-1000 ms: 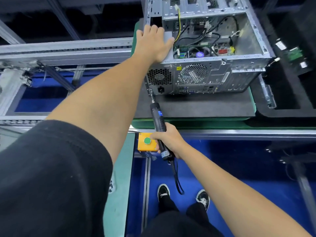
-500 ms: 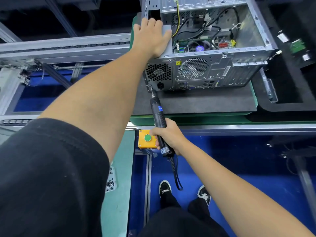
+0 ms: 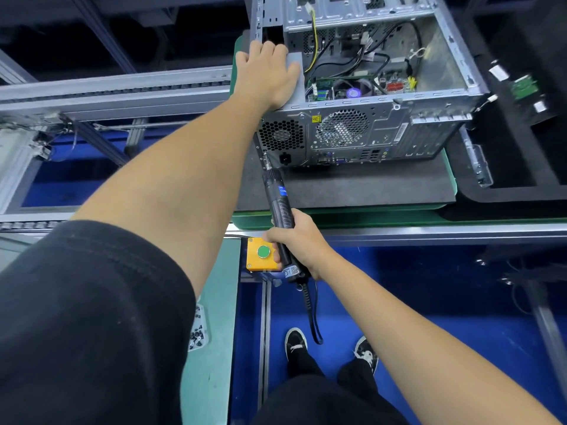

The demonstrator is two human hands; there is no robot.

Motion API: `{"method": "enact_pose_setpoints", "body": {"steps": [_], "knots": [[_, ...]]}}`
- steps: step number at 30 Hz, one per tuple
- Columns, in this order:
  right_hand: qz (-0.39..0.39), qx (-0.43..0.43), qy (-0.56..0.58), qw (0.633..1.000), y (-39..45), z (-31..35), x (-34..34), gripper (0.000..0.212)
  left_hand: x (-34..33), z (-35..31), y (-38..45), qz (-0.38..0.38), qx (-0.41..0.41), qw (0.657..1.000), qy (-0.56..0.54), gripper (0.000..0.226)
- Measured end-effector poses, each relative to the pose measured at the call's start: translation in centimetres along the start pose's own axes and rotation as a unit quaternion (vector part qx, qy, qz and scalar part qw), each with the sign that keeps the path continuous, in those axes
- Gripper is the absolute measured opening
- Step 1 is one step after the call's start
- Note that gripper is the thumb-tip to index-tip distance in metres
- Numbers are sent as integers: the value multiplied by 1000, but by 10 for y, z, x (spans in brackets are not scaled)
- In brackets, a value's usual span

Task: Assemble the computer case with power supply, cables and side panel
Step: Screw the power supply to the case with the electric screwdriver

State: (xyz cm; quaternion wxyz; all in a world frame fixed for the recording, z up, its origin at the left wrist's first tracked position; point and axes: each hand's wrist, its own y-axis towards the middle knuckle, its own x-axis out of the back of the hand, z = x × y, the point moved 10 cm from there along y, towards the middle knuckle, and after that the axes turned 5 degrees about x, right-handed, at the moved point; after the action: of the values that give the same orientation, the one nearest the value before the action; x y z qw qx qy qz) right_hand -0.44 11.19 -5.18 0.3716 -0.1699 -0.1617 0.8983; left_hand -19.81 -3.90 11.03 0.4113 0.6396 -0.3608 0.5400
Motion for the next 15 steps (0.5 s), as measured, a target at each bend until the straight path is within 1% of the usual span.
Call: {"method": "enact_pose_setpoints", "body": {"steps": [15], "knots": [[7, -1, 11, 1000, -1, 3, 0, 29, 0, -1, 1, -5, -4, 1000, -6, 46]]}}
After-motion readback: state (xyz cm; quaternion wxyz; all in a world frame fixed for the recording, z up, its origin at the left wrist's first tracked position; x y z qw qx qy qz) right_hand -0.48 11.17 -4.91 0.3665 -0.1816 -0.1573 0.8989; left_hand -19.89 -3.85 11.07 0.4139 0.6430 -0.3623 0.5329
